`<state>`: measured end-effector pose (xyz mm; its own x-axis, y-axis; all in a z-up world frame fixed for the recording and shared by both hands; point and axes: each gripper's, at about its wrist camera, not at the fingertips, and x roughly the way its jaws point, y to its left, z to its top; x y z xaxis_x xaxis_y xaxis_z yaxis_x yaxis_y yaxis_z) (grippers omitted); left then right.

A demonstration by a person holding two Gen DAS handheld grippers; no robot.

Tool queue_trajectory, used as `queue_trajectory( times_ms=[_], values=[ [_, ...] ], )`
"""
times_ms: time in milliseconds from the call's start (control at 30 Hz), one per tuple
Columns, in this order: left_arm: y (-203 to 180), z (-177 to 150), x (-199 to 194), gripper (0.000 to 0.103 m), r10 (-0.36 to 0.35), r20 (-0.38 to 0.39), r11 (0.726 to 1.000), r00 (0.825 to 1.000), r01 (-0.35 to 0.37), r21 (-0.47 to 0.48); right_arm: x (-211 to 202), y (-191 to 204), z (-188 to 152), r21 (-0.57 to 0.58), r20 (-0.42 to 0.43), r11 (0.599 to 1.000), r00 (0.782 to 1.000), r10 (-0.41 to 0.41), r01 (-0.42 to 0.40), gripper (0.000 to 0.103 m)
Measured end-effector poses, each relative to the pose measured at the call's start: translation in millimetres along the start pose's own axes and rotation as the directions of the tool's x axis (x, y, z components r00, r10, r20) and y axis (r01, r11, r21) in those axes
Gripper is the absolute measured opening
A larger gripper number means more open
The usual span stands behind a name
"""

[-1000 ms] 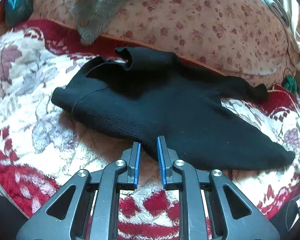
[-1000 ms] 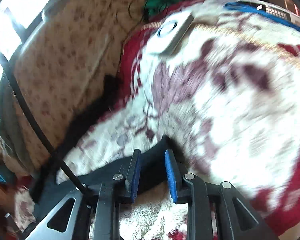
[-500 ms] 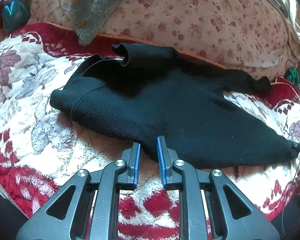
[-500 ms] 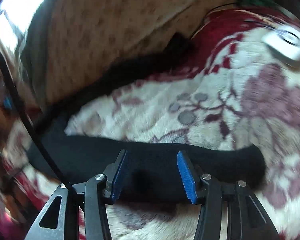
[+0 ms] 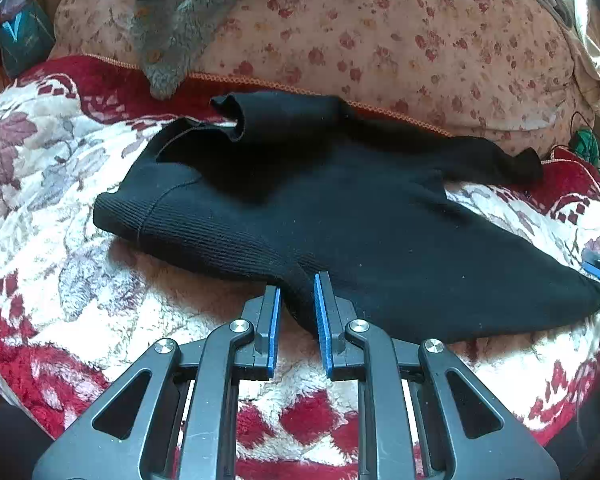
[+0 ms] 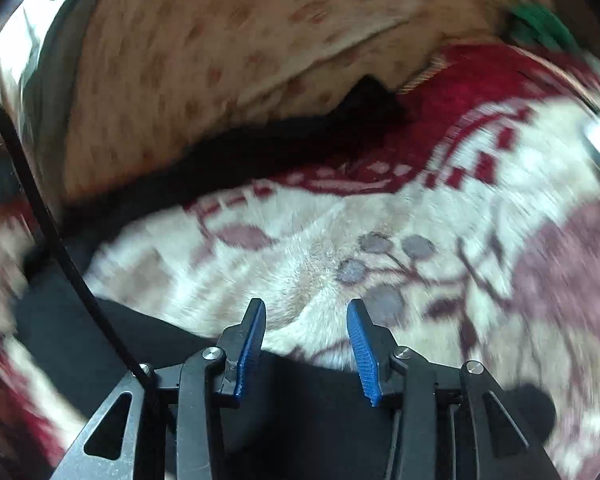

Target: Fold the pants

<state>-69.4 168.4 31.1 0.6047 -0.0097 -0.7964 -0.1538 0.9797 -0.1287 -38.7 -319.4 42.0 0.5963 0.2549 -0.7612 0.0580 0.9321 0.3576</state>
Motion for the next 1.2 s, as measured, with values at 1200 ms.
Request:
queue_trajectory(
  times_ms=[1200],
  values=[
    [5, -4, -12, 0.015, -0.019, 0.004, 1.0, 1.0, 0.019, -0.015, -48, -36, -45, 0.213, 0.054, 0.976, 0.998, 0.032, -0.042, 0.044]
  ],
)
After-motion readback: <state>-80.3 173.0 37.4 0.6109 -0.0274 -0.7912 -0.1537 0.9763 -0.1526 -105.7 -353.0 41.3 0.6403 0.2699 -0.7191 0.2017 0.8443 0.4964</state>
